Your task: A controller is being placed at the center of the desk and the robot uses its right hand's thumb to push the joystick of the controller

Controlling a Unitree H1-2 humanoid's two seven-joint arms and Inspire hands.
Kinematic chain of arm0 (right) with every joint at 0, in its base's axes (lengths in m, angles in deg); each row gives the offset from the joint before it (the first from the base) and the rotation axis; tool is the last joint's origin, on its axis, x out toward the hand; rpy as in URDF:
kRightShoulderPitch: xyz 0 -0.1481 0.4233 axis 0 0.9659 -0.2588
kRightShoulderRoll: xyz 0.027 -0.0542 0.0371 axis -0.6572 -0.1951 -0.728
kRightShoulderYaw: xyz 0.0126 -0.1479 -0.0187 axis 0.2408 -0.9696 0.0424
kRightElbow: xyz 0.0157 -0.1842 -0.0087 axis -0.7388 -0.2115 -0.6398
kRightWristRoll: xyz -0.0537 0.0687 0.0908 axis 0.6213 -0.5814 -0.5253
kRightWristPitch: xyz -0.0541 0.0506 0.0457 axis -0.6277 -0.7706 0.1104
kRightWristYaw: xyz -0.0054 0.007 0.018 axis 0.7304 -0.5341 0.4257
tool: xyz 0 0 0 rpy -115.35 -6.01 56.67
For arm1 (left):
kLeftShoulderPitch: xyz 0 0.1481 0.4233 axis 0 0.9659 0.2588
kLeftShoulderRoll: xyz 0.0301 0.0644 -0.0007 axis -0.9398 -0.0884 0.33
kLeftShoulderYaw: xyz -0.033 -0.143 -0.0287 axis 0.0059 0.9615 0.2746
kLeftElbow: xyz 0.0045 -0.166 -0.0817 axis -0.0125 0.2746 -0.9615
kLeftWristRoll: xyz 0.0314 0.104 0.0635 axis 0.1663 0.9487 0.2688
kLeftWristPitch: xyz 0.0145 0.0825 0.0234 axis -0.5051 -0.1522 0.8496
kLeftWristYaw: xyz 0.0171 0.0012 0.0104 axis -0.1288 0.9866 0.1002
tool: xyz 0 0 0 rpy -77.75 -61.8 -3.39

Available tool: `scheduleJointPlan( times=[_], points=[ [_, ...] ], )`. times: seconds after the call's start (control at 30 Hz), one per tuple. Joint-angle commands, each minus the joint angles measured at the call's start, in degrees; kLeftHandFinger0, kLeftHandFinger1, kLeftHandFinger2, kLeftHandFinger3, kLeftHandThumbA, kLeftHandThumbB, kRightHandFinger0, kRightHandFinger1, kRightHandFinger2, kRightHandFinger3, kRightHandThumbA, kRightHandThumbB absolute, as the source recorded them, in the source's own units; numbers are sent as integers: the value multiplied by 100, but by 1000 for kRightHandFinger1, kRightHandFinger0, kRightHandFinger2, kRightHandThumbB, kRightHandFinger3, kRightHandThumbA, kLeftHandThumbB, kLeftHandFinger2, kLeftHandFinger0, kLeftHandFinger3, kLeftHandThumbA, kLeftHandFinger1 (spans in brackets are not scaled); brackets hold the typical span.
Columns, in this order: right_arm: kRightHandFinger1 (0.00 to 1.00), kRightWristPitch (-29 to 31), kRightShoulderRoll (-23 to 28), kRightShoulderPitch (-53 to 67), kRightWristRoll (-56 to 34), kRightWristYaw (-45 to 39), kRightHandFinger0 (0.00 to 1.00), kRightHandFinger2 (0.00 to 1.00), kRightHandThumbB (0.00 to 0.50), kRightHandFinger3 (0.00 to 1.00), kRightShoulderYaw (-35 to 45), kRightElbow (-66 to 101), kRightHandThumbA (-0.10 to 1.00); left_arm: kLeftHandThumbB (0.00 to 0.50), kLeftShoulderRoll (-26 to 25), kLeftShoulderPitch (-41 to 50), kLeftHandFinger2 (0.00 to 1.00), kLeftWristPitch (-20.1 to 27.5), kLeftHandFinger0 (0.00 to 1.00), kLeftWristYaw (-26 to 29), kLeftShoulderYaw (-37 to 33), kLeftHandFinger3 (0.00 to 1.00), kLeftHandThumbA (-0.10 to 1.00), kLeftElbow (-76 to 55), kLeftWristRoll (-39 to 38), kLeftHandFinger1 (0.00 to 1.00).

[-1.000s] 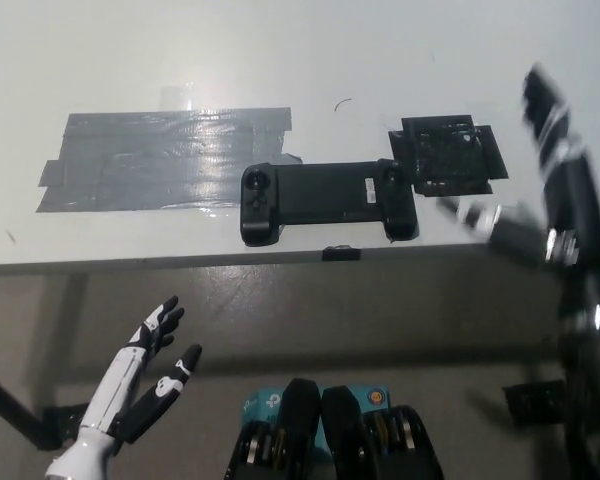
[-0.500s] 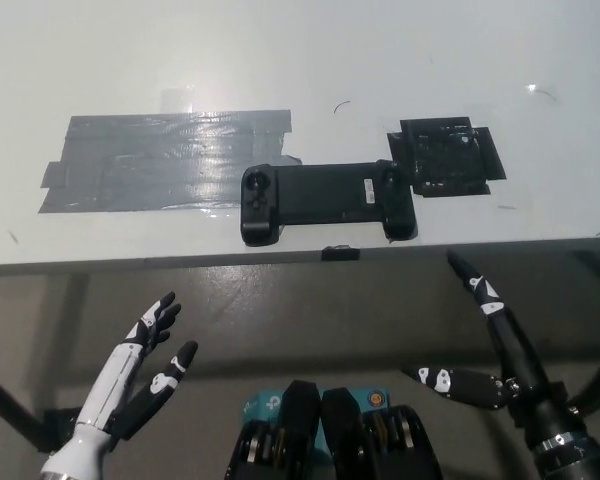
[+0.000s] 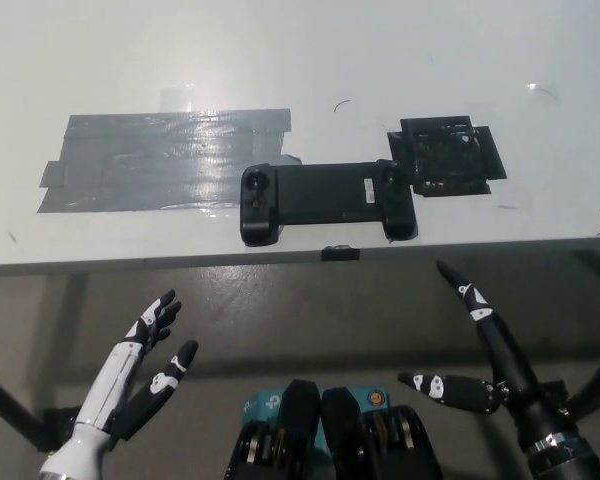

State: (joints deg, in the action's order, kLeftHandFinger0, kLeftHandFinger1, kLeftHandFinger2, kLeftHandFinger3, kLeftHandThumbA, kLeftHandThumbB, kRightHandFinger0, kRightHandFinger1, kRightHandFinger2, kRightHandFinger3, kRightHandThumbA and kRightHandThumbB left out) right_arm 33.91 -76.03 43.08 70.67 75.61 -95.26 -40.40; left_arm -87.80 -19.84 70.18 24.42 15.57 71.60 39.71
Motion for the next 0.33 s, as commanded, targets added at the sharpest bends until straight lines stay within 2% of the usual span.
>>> scheduleJointPlan(
  times=[0.0, 0.3],
  points=[
    [1000, 115, -7, -139, 47, -123, 1000, 1000, 222, 1000, 10, 139, 1000, 211, -102, -3, 1000, 119, 1000, -38, 31, 1000, 801, -212, 62, 1000],
    [1000, 103, -7, -133, 65, -154, 1000, 1000, 223, 1000, 35, 157, 1000, 214, -101, 11, 1000, 148, 1000, -28, 38, 1000, 799, -200, 60, 1000]
  ],
)
